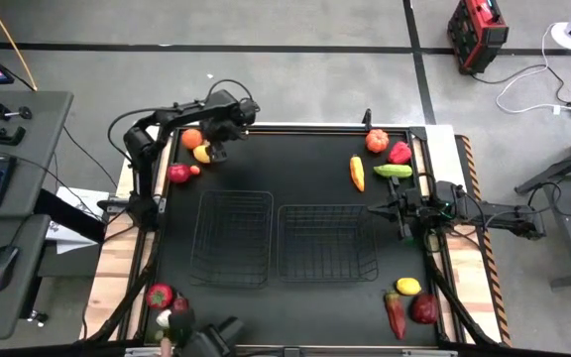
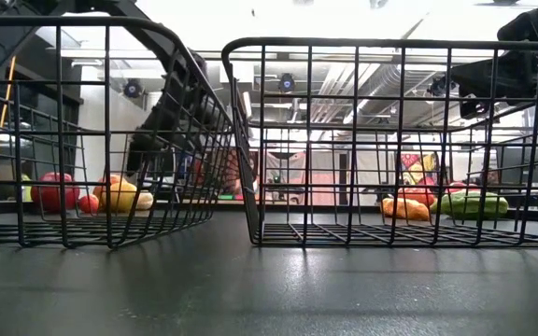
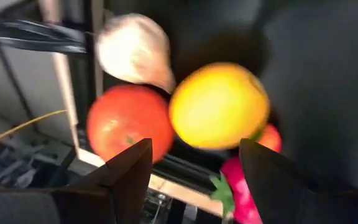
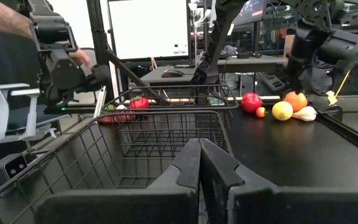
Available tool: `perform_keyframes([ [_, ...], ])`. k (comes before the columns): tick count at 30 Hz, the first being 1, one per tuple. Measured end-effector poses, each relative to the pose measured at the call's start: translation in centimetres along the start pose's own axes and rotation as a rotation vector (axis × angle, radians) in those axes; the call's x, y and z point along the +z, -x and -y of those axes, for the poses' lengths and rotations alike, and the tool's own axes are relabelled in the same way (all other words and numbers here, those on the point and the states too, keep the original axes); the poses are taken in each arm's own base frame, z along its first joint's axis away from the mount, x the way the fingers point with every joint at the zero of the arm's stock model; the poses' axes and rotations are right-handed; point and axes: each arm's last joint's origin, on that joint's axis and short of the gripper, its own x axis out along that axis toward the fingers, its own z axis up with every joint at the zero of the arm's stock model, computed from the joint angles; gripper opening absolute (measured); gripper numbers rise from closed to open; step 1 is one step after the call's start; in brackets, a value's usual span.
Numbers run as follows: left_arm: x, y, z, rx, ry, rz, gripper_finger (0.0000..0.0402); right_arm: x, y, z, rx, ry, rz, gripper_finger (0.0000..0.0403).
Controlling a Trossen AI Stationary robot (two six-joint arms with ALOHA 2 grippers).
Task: Sort produce into baskets
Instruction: Put the top yellow lemon into the left wire basket
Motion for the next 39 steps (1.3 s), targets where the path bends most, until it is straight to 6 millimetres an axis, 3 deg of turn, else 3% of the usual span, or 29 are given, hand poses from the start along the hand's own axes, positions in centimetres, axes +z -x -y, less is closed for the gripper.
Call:
perform_keyframes([
  [4, -0.06, 0.15, 0.19, 0.036, 0.027, -0.019, 0.0232, 0.01, 0.00, 0.00, 0.000, 0.000, 0.001, 0.0000],
  [12, -0.12, 0.19, 0.72, -0.128, -0.072, 0.015, 0.0236, 0.00, 0.00, 0.00, 0.000, 0.000, 0.000, 0.0000],
  [18, 0.07, 0.16, 0.60, -0.107, -0.150, 0.034, 0.0286, -0.01, 0.00, 0.00, 0.000, 0.000, 0.000, 0.0000],
  [21, 0.48, 0.17, 0.42, -0.061, -0.049, 0.060, 0.0301, 0.00, 0.00, 0.00, 0.000, 0.000, 0.000, 0.0000],
  [25, 0.47, 0.33, 0.62, -0.025, 0.074, 0.041, 0.0303, 0.00, 0.00, 0.00, 0.000, 0.000, 0.000, 0.0000],
  [39, -0.38, -0.54, 0.57, -0.137, -0.037, -0.011, 0.0301, 0.00, 0.00, 0.00, 0.000, 0.000, 0.000, 0.0000],
])
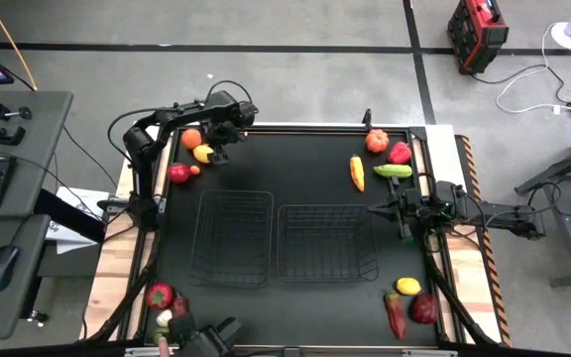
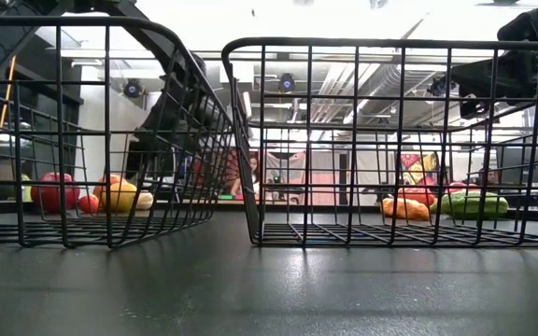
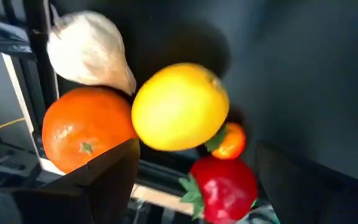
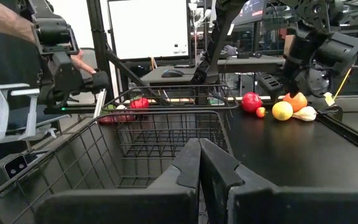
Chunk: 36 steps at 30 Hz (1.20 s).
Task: Sort produce into baskets
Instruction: Put the top yellow lemon into the left wire basket
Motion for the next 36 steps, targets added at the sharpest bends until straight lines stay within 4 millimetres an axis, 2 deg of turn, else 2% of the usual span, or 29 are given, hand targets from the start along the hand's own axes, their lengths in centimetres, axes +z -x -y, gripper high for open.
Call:
perform_keyframes([
  [6, -0.4, -2.5, 0.9, 0.039, -0.108, -0.097, 0.0301, 0.0, 0.0, 0.0, 0.000, 0.000, 0.000, 0.0000],
  [10, -0.3, -3.7, 1.2, 0.124, -0.159, -0.133, 0.0301, 0.0, 0.0, 0.0, 0.000, 0.000, 0.000, 0.0000],
  [19, 0.3, -3.7, 1.2, 0.180, -0.154, -0.092, 0.0301, 0.0, 0.0, 0.0, 0.000, 0.000, 0.001, 0.0000],
  [29, 1.7, -3.3, 3.2, 0.229, -0.299, -0.030, 0.0301, 0.0, 0.0, 0.0, 0.000, 0.000, 0.000, 0.0000],
  [36, 2.1, -3.6, 2.9, 0.244, -0.289, 0.016, 0.0301, 0.0, 0.0, 0.0, 0.000, 0.000, 0.000, 0.0000],
])
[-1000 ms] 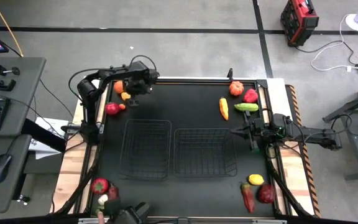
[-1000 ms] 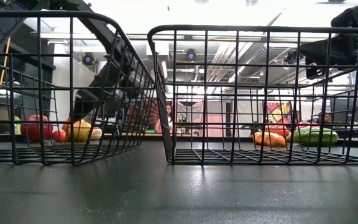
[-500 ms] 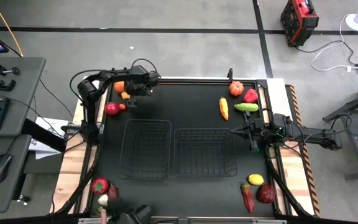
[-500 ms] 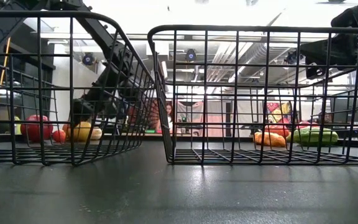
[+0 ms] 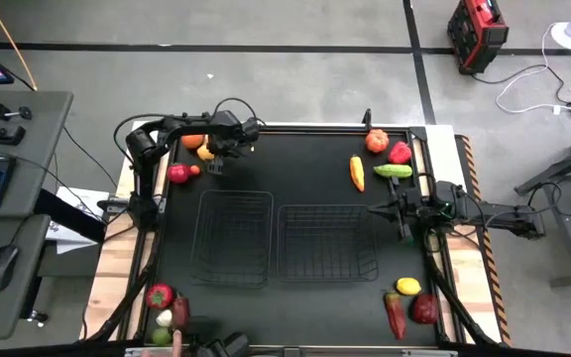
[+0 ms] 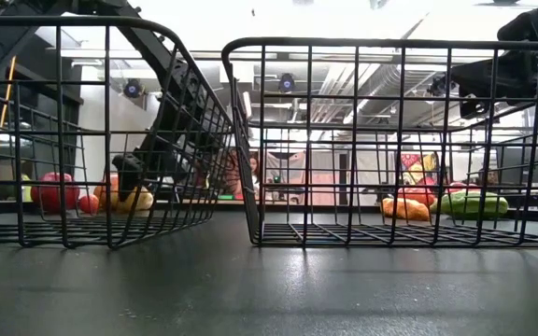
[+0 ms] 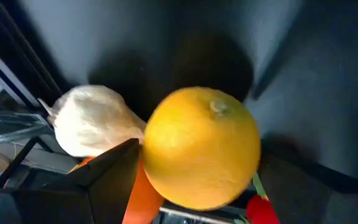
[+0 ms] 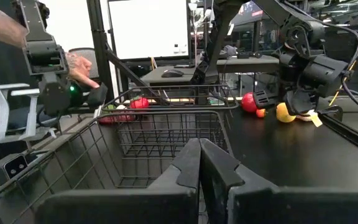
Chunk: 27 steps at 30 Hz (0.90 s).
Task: Sort produce into baskets
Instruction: Put the top yellow lemon into the left wire basket
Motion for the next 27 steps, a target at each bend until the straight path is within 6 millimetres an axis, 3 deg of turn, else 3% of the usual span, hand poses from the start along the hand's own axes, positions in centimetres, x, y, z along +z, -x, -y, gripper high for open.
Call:
perform_keyframes([
  [18, -0.6, -1.1, -1.6, -0.064, 0.151, 0.068, 0.0299, 0.0, 0.0, 0.0, 0.000, 0.000, 0.000, 0.0000],
  [21, -0.6, -1.2, -1.6, -0.082, 0.187, 0.073, 0.0279, 0.0, 0.0, 0.0, 0.000, 0.000, 0.000, 0.0000],
  [25, -0.7, -1.1, -1.5, -0.088, 0.235, 0.063, 0.0218, 0.0, 0.0, 0.0, 0.000, 0.000, 0.000, 0.0000],
  [27, -0.8, -0.9, -1.3, -0.097, 0.248, 0.064, 0.0211, 0.0, 0.0, 0.0, 0.000, 0.000, 0.000, 0.0000],
])
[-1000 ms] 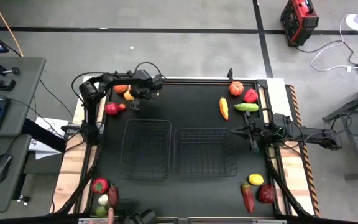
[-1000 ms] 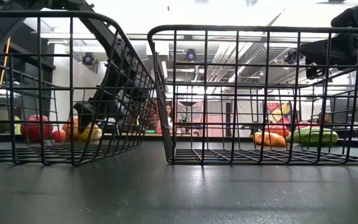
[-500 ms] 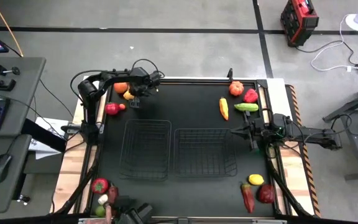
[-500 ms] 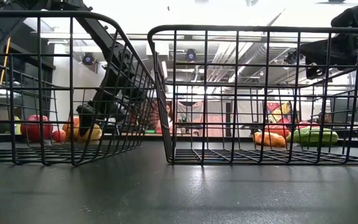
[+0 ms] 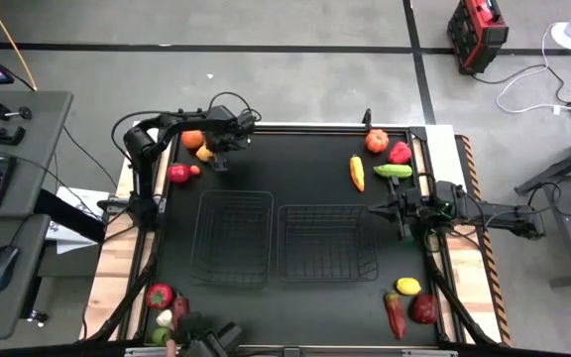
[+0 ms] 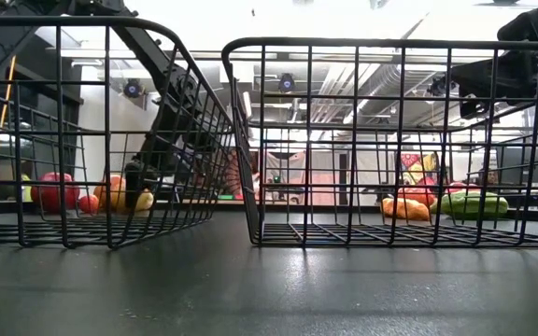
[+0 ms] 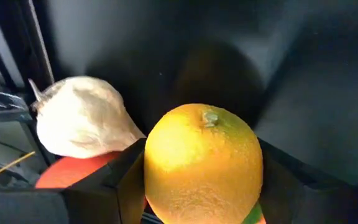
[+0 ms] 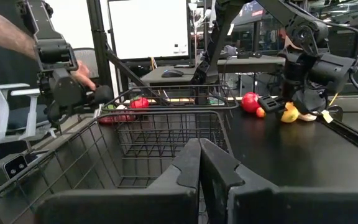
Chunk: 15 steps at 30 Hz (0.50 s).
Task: Sort produce into baskets
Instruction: Put the top yellow lemon into the left wire basket
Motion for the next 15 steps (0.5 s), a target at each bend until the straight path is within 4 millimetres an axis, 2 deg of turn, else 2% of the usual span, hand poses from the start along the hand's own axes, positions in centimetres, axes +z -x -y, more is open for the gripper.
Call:
perform_keyframes([
  [4, -0.5, 2.2, 0.3, -0.026, 0.021, 0.081, 0.0211, 0.0, 0.0, 0.0, 0.000, 0.000, 0.000, 0.0000],
  [8, -1.9, 6.4, 0.4, -0.058, 0.096, 0.263, 0.0211, 0.0, 0.0, 0.0, 0.000, 0.000, 0.000, 0.0000],
  [12, -4.9, 11.7, 1.4, -0.176, 0.230, 0.555, 0.0211, 0.0, 0.0, 0.0, 0.000, 0.000, 0.000, 0.0000],
  [15, -7.9, 15.7, 3.0, -0.285, 0.313, 0.756, 0.0211, 0.0, 0.0, 0.0, 0.000, 0.000, 0.000, 0.0000],
])
